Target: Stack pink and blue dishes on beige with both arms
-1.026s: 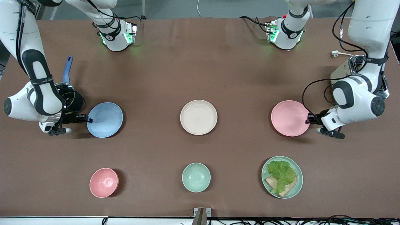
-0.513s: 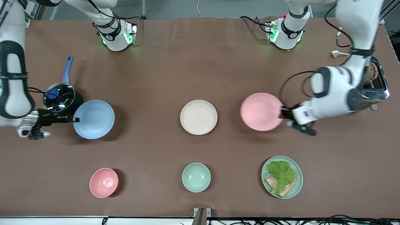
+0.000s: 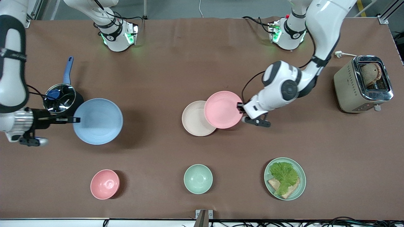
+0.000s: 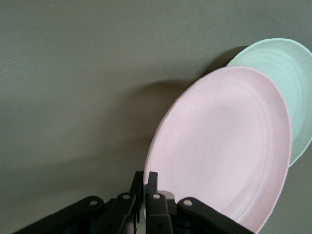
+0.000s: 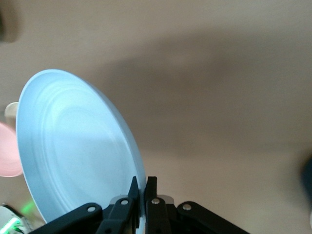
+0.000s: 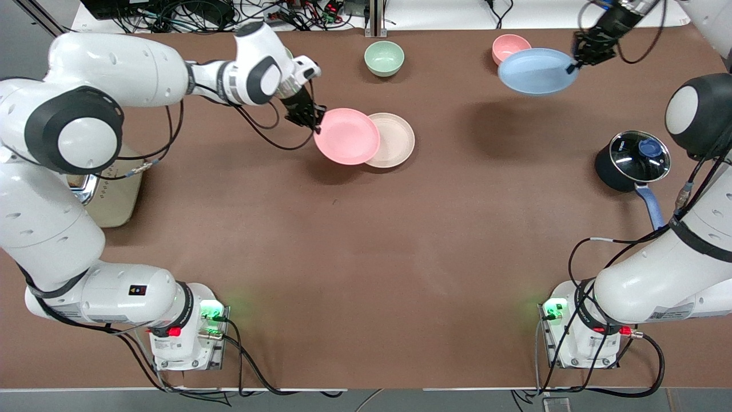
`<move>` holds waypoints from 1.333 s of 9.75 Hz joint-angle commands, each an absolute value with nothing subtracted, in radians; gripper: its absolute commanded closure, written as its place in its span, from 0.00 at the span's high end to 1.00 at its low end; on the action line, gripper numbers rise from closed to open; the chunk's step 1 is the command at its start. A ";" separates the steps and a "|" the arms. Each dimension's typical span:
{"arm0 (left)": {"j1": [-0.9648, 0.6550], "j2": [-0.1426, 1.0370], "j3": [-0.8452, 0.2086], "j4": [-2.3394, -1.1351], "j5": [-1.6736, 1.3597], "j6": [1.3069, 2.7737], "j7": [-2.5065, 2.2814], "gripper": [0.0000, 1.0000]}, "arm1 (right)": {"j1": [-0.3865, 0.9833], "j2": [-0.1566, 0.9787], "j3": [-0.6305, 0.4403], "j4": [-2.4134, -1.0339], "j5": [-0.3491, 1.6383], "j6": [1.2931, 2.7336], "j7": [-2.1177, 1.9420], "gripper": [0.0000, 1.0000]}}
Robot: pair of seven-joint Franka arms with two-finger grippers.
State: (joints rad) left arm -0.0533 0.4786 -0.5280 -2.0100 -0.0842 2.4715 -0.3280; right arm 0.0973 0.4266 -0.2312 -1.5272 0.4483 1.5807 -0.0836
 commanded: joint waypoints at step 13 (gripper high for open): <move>-0.075 0.295 -0.400 -1.850 0.287 2.155 -0.680 1.00 | 0.116 0.394 0.426 -1.979 0.407 2.368 0.405 0.02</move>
State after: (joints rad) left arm -0.0691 0.3756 -0.5081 -1.7944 0.2957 2.1536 -0.7636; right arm 0.1219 0.3550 0.3773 -1.9727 0.4079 2.2934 0.3549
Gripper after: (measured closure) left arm 0.000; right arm 0.943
